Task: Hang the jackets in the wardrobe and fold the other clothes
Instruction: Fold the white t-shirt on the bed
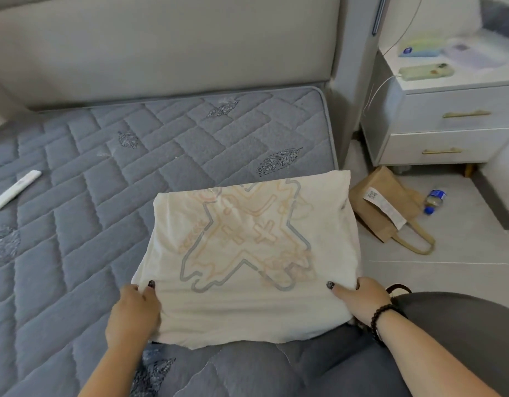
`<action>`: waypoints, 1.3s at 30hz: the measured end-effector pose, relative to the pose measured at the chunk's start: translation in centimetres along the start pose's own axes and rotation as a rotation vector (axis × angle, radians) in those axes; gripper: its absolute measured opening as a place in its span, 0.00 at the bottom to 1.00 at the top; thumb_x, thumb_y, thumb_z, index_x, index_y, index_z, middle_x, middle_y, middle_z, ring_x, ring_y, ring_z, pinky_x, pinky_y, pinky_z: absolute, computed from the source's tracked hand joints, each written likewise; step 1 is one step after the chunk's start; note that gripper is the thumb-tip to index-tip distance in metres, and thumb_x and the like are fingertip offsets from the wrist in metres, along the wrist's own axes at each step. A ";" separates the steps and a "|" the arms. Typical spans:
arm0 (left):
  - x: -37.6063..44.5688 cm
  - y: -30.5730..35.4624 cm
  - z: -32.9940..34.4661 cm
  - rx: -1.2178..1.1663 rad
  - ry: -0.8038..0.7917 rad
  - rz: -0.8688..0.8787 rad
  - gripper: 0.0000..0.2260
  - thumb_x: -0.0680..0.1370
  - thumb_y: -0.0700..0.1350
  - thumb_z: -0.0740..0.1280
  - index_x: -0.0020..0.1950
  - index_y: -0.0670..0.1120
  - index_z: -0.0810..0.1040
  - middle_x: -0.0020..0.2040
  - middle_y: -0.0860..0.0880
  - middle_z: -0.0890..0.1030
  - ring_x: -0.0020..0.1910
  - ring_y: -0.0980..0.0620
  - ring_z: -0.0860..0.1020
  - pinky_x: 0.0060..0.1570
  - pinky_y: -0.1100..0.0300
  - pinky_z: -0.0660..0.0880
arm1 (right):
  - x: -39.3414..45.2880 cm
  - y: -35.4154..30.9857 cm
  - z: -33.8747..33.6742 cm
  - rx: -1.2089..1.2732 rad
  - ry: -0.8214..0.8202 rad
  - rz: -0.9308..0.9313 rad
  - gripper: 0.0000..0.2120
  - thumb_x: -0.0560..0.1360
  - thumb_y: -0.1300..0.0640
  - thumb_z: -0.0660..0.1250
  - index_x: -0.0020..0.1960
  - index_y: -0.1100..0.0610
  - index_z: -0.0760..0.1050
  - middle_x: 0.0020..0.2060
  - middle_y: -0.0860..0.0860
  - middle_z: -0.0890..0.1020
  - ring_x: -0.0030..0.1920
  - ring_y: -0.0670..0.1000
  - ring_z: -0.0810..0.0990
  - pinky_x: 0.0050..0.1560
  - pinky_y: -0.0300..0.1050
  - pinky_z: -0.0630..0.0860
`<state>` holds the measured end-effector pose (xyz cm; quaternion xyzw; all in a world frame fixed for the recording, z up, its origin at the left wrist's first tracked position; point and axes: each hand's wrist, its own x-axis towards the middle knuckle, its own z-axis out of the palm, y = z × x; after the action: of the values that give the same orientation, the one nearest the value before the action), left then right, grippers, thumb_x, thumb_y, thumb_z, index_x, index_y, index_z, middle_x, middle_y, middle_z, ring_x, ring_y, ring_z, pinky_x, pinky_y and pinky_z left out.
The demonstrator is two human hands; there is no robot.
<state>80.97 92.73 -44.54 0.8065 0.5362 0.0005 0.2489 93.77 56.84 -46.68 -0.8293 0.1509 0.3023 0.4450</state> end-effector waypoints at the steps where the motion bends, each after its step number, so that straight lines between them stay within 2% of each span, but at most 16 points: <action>1: -0.4 0.5 -0.1 0.075 0.020 0.022 0.12 0.81 0.48 0.59 0.57 0.40 0.67 0.49 0.37 0.76 0.44 0.40 0.73 0.46 0.46 0.72 | 0.0 0.2 -0.2 -0.021 -0.012 0.014 0.18 0.72 0.47 0.71 0.34 0.60 0.73 0.23 0.51 0.78 0.19 0.49 0.74 0.21 0.35 0.67; 4: -1.8 3.0 0.4 0.299 0.183 0.165 0.19 0.77 0.42 0.63 0.66 0.38 0.68 0.63 0.37 0.71 0.60 0.36 0.70 0.59 0.41 0.67 | 0.5 0.8 -1.1 -0.009 0.037 0.058 0.20 0.68 0.44 0.74 0.33 0.57 0.70 0.32 0.53 0.77 0.33 0.52 0.76 0.35 0.39 0.69; 6: -3.2 5.9 1.1 0.276 0.207 0.356 0.21 0.75 0.42 0.66 0.67 0.40 0.70 0.65 0.39 0.71 0.62 0.36 0.70 0.59 0.42 0.67 | 0.9 0.8 -1.7 0.103 0.063 0.111 0.29 0.64 0.43 0.77 0.55 0.62 0.75 0.51 0.58 0.79 0.50 0.56 0.79 0.46 0.42 0.73; 7: -4.0 7.7 1.7 0.229 0.157 0.461 0.19 0.76 0.42 0.66 0.65 0.41 0.71 0.63 0.41 0.73 0.60 0.38 0.72 0.56 0.44 0.70 | 1.1 0.8 -1.8 0.170 0.045 0.153 0.40 0.63 0.43 0.78 0.66 0.63 0.69 0.60 0.59 0.76 0.57 0.58 0.77 0.49 0.43 0.73; 9: -5.9 11.7 3.6 0.133 0.000 0.625 0.12 0.77 0.44 0.65 0.60 0.44 0.74 0.57 0.45 0.77 0.53 0.44 0.76 0.50 0.50 0.74 | 1.4 0.7 -1.9 0.312 -0.011 0.191 0.51 0.62 0.45 0.80 0.73 0.64 0.58 0.67 0.59 0.71 0.62 0.58 0.74 0.54 0.46 0.74; 12: -8.5 18.4 7.3 0.102 -0.128 0.721 0.04 0.78 0.47 0.62 0.49 0.49 0.76 0.46 0.51 0.80 0.44 0.49 0.77 0.41 0.57 0.73 | 2.5 0.6 -1.9 0.453 -0.061 0.181 0.55 0.59 0.48 0.82 0.75 0.63 0.54 0.70 0.59 0.68 0.65 0.58 0.72 0.58 0.47 0.72; 14: -9.5 22.7 10.0 0.069 -0.206 0.714 0.05 0.78 0.48 0.61 0.48 0.49 0.75 0.45 0.51 0.80 0.47 0.47 0.78 0.43 0.57 0.73 | 3.1 0.4 -1.7 0.470 -0.049 0.171 0.55 0.58 0.48 0.82 0.74 0.61 0.55 0.70 0.58 0.67 0.65 0.58 0.71 0.60 0.49 0.73; 17: -10.5 28.9 14.2 0.095 -0.294 0.720 0.13 0.78 0.52 0.61 0.58 0.47 0.73 0.55 0.47 0.80 0.56 0.45 0.77 0.51 0.55 0.73 | 4.2 0.5 -1.9 0.418 -0.072 0.179 0.53 0.56 0.43 0.81 0.73 0.59 0.60 0.68 0.57 0.70 0.66 0.59 0.70 0.63 0.53 0.72; 20: -11.2 33.3 18.0 0.285 -0.285 0.721 0.26 0.77 0.61 0.60 0.67 0.44 0.67 0.63 0.43 0.74 0.63 0.41 0.71 0.56 0.50 0.70 | 5.1 0.6 -2.4 0.298 -0.049 0.157 0.41 0.51 0.37 0.76 0.61 0.53 0.74 0.60 0.54 0.76 0.60 0.57 0.73 0.59 0.53 0.76; 22: -11.5 35.2 20.3 0.417 -0.277 0.673 0.35 0.74 0.67 0.61 0.70 0.44 0.64 0.66 0.43 0.70 0.66 0.41 0.68 0.57 0.49 0.69 | 5.9 1.0 -2.7 0.221 -0.043 0.164 0.48 0.52 0.36 0.75 0.69 0.50 0.67 0.67 0.54 0.68 0.66 0.57 0.67 0.64 0.54 0.71; 24: -11.7 36.2 22.0 0.537 -0.261 0.628 0.41 0.70 0.71 0.63 0.71 0.44 0.61 0.66 0.44 0.68 0.65 0.43 0.67 0.53 0.48 0.69 | 7.1 1.3 -2.7 0.261 -0.098 0.176 0.61 0.55 0.37 0.78 0.78 0.50 0.49 0.74 0.52 0.58 0.73 0.57 0.59 0.69 0.56 0.65; 27: -11.9 36.9 23.7 0.690 -0.172 0.600 0.39 0.66 0.68 0.70 0.66 0.46 0.61 0.56 0.46 0.67 0.54 0.47 0.67 0.41 0.51 0.66 | 8.1 1.6 -3.0 0.448 -0.212 0.208 0.66 0.52 0.39 0.81 0.78 0.52 0.45 0.75 0.51 0.60 0.71 0.54 0.65 0.61 0.53 0.71; 29: -11.9 36.9 24.5 0.754 -0.119 0.604 0.34 0.67 0.61 0.73 0.63 0.48 0.61 0.52 0.47 0.65 0.48 0.48 0.63 0.39 0.52 0.65 | 8.3 1.8 -3.0 0.439 -0.220 0.189 0.62 0.52 0.39 0.81 0.76 0.53 0.53 0.69 0.49 0.68 0.65 0.51 0.71 0.55 0.48 0.74; 32: -11.7 36.4 25.4 0.719 -0.079 0.658 0.23 0.72 0.51 0.69 0.61 0.48 0.63 0.55 0.46 0.67 0.50 0.47 0.66 0.40 0.52 0.66 | 8.4 2.0 -2.9 0.419 -0.130 0.111 0.39 0.54 0.42 0.82 0.56 0.48 0.65 0.49 0.40 0.73 0.44 0.38 0.71 0.37 0.35 0.69; 35: -11.3 35.1 25.2 0.547 -0.046 0.766 0.15 0.76 0.49 0.61 0.60 0.46 0.65 0.56 0.46 0.69 0.54 0.44 0.69 0.42 0.50 0.65 | 7.8 1.8 -2.7 0.261 0.008 0.001 0.30 0.56 0.42 0.79 0.49 0.49 0.66 0.43 0.40 0.73 0.41 0.39 0.71 0.33 0.34 0.66; 39: -11.0 31.8 23.4 0.154 -0.018 0.894 0.07 0.78 0.46 0.58 0.53 0.43 0.68 0.52 0.45 0.74 0.51 0.44 0.72 0.46 0.51 0.68 | 6.5 2.0 -3.0 0.138 0.078 -0.149 0.15 0.63 0.48 0.73 0.45 0.51 0.73 0.40 0.46 0.80 0.40 0.45 0.78 0.35 0.39 0.75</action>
<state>110.10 64.28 -49.35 0.9750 0.1318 0.0610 0.1682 98.85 53.37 -50.91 -0.8167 0.1265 0.2251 0.5160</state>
